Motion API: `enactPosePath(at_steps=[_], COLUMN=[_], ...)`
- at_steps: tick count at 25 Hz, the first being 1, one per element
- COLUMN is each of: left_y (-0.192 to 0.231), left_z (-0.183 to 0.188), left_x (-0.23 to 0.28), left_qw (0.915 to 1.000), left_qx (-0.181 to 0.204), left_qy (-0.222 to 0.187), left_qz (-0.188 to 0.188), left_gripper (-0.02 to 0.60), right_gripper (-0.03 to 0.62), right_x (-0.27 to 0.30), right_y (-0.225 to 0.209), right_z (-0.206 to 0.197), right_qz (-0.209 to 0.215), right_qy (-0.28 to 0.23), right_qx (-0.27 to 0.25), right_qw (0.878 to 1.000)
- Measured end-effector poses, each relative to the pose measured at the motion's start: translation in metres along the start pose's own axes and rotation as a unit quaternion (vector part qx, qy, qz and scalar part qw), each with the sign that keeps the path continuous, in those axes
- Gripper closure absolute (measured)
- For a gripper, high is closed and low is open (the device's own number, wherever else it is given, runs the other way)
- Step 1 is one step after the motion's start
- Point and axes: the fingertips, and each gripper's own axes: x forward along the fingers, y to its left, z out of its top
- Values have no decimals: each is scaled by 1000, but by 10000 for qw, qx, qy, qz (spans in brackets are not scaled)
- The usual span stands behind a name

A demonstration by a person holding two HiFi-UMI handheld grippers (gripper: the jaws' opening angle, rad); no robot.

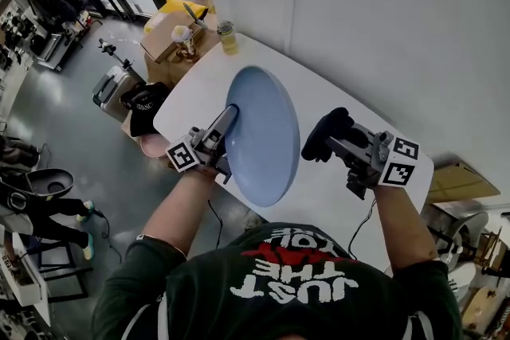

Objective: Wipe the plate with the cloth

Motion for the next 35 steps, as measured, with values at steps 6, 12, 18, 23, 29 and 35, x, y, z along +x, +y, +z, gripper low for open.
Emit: enactPosePath(at_steps=[6,12,18,23,29,35], left_y=[43,111,172,208,235,257], left_z=[1,2,2,-5,-16,-21], left_x=[-13,-57,-118,-150,-164,-165], left_qw=[9929,9579,9076,8743,8485,8321], left_qx=[304,700,795,854,940,1034], left_qy=[347,669,754,934,1209,1467], left_qz=[1099,2703,4054,4686,5065,5248], left_gripper=[565,565,565,563,565,563], right_gripper=[546,546,546,546,546,546], right_x=[-43,-72,-83,-82,-85,-84], right_y=[-49,-101,-150,-179,-201,-214], right_z=[0,-31,-70,-102,-128,-143], right_qz=[-1192,-2066,-2581,-2785,-2915,-2937], right_qy=[-48,141,300,523,699,778], right_qx=[-345,-365,-123,87,277,427], right_qw=[9923,9777,9656,9590,9536,9518])
